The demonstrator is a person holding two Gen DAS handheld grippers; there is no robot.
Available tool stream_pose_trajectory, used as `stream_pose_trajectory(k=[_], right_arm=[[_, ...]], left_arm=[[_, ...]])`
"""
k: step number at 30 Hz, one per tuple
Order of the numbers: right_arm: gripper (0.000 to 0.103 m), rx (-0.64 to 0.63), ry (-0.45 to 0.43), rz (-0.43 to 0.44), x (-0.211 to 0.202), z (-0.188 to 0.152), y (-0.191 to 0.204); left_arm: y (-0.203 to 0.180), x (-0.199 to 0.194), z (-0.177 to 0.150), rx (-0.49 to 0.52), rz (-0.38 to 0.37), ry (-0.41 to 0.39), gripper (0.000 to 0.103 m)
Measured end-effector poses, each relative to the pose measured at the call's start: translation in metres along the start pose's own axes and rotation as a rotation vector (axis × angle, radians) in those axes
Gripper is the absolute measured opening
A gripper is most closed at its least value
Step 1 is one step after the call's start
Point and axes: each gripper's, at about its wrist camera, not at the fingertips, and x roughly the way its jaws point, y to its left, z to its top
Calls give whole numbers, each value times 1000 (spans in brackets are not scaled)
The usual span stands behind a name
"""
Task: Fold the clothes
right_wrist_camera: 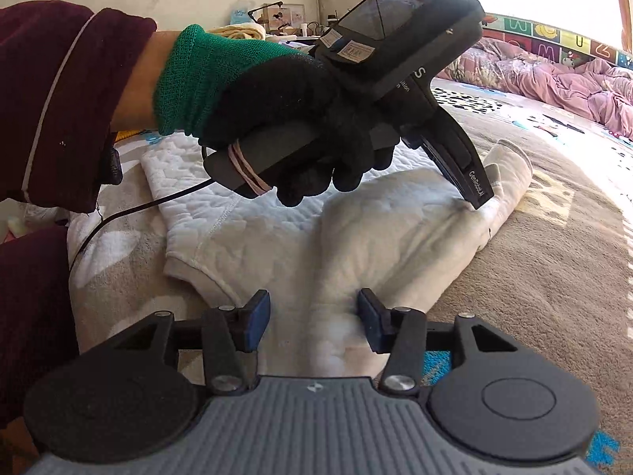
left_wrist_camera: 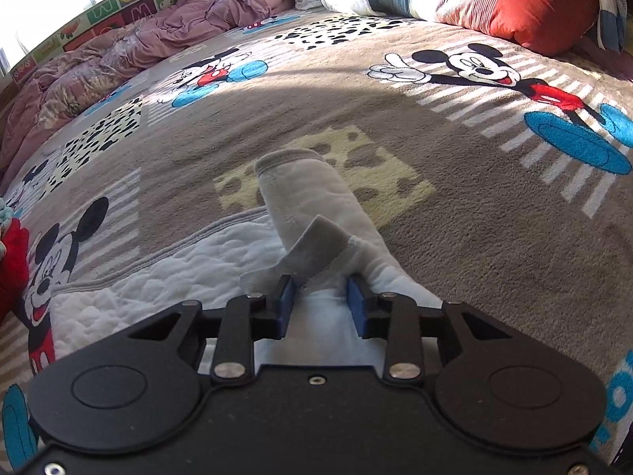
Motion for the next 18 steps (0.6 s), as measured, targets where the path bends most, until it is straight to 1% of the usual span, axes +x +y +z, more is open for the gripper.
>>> stream_pose_trajectory(k=[3, 5, 7, 8, 10, 12, 14, 15, 16, 18], right_arm=[[54, -17, 3, -6, 1, 1, 3], [55, -28, -5, -15, 1, 0, 5], [55, -50, -23, -36, -1, -3, 10], [56, -65, -35, -50, -3, -4, 13], [57, -93, -61, -78, -6, -7, 18], [57, -98, -97, -96, -12, -8, 22], [57, -65, -147, -98, -24, -7, 21], [57, -33, -178, -93, -31, -6, 21], [57, -6, -212, -92, -40, -5, 20], [57, 21, -264, -102, -54, -1, 23]], left_arm=[[1, -1, -1, -24, 1, 0, 38], [1, -9, 1, -33, 14, -8, 38], [1, -20, 2, -53, 32, -20, 44], [3, -30, 1, -80, 42, -26, 49], [8, -54, -7, -126, 52, -59, 51], [13, -81, -19, -176, 57, -98, 53], [20, -112, -37, -245, 49, -138, 54], [24, -127, -48, -287, 41, -157, 59], [28, -142, -61, -336, 31, -172, 60], [37, -169, -90, -439, 11, -194, 62]])
